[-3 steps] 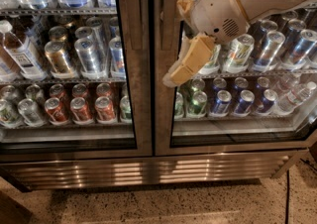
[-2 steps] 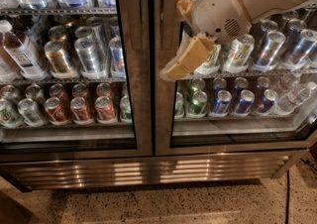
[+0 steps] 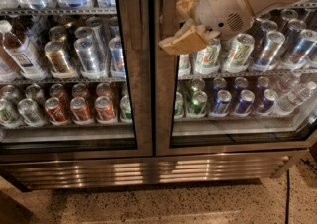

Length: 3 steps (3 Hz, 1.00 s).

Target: Open right fridge door

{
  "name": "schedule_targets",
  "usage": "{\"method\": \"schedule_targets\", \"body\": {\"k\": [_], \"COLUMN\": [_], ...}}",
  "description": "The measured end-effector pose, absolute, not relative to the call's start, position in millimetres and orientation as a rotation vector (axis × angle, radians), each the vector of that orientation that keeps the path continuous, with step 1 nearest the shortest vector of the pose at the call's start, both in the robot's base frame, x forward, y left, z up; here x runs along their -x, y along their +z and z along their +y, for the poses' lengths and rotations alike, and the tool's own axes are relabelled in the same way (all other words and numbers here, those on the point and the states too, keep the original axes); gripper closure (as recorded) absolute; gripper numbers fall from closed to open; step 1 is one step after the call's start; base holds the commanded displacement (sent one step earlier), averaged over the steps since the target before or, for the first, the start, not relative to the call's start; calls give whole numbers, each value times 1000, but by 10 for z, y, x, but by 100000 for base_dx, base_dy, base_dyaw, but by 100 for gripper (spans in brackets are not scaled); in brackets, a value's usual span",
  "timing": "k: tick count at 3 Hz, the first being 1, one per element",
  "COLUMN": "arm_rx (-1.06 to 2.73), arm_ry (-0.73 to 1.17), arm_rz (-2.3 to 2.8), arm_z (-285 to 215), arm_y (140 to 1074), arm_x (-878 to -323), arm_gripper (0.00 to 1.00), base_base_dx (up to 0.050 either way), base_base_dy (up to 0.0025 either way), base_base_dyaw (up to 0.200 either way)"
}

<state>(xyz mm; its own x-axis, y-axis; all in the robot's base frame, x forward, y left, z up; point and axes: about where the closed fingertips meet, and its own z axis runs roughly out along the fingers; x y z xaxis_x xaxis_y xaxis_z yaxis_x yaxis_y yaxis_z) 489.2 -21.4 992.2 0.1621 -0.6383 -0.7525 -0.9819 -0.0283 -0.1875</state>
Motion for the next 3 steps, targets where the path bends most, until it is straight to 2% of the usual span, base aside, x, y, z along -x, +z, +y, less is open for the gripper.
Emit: {"method": "schedule_targets", "body": {"k": [1, 3], "arm_rx": [1744, 1744], "arm_ry": [626, 626], "arm_rz": [1551, 1552], "arm_z": [-225, -248], "arm_y": [9938, 9977], "arm_x": [-4913, -4971], "arm_gripper": [99, 100], "base_base_dx": [0, 0], "base_base_dy": [0, 0], "base_base_dyaw": [0, 0]}}
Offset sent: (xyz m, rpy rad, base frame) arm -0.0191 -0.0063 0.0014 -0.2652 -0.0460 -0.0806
